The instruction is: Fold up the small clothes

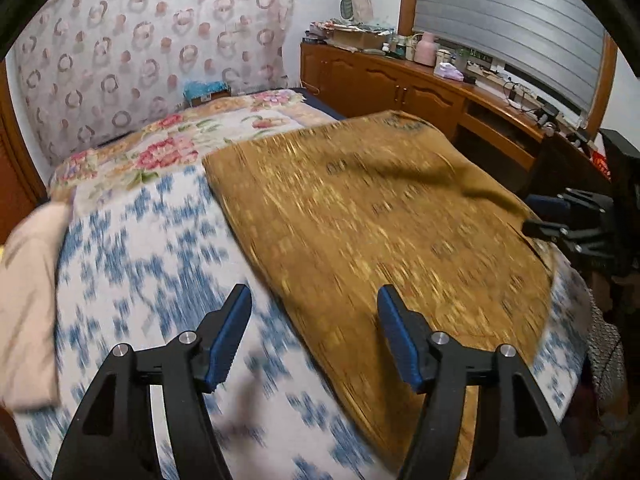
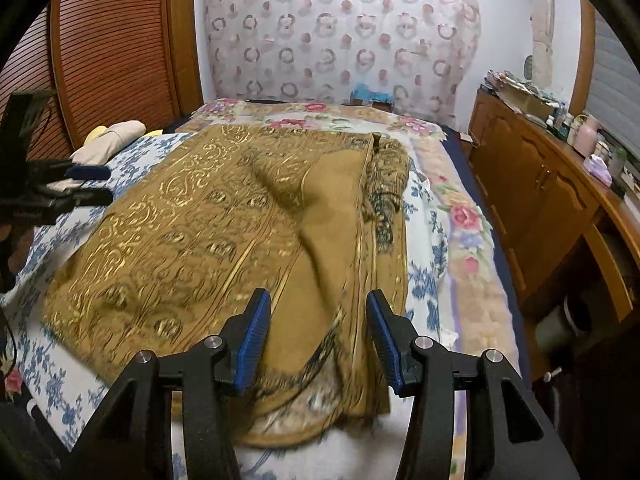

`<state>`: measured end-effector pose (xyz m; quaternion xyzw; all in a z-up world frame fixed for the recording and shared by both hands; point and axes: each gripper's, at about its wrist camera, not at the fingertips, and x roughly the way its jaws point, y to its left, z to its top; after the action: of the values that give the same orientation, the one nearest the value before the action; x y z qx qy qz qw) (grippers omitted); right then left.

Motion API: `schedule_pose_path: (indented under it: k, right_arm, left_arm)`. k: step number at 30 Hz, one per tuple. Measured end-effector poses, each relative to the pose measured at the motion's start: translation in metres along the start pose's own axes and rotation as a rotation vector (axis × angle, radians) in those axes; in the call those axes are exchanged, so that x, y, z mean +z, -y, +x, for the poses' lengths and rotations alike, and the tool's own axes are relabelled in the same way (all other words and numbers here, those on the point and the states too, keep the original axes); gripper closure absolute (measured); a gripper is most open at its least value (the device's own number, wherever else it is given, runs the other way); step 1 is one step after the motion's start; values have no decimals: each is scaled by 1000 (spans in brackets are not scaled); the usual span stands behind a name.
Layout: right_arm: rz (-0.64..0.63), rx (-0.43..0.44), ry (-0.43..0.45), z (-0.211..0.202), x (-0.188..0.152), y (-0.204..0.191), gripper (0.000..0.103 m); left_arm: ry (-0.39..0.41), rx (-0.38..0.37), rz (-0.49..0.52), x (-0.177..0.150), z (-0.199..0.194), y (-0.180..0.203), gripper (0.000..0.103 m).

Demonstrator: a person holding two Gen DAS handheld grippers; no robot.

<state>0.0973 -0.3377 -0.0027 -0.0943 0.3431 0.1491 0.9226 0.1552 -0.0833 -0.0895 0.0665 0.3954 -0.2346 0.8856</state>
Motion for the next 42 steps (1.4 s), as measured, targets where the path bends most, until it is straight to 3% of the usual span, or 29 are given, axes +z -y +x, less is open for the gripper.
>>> schedule_pose_path:
  k: [7,12,14,16,19,22,24,29,37,42]
  right_arm:
    - [16,16,6,-17,-8,0,48]
    - [13,47,24,-25,-8,-3,48]
    - [-2,65,29,-26,-8,-9,46]
    - [-20,83,29,-28,-10,-15,38]
    - [-48,108,24,-28,-13,-23,35]
    - [-80,128,6,-24,-16,-31,35]
    - [-95,141,-6,-23,-21,-34,35]
    - [-137,170,-47,-11,-27,-44,34]
    - [-203,180,-38,-15,-24,-51,34]
    - [-261,153,-47,-12,-25,-55,34]
  left_arm:
    - [-39,-88,-47,-49,-19,16,37]
    - [-57,-109,-54,-67,-21,26,39]
    - [-60,-120,-60,-71,-23,27,46]
    - [-63,-145,-65,-75,-24,28,52]
    - [-65,-171,-73,-78,-25,30,59]
    - [-78,-227,-58,-81,-26,36,74]
    - [-79,-229,-50,-81,-27,38,74]
    - [-51,-238,-57,-73,-38,39,95]
    - [127,-251,-64,-17,-80,41,97]
    - [177,-254,-65,7,-83,41,97]
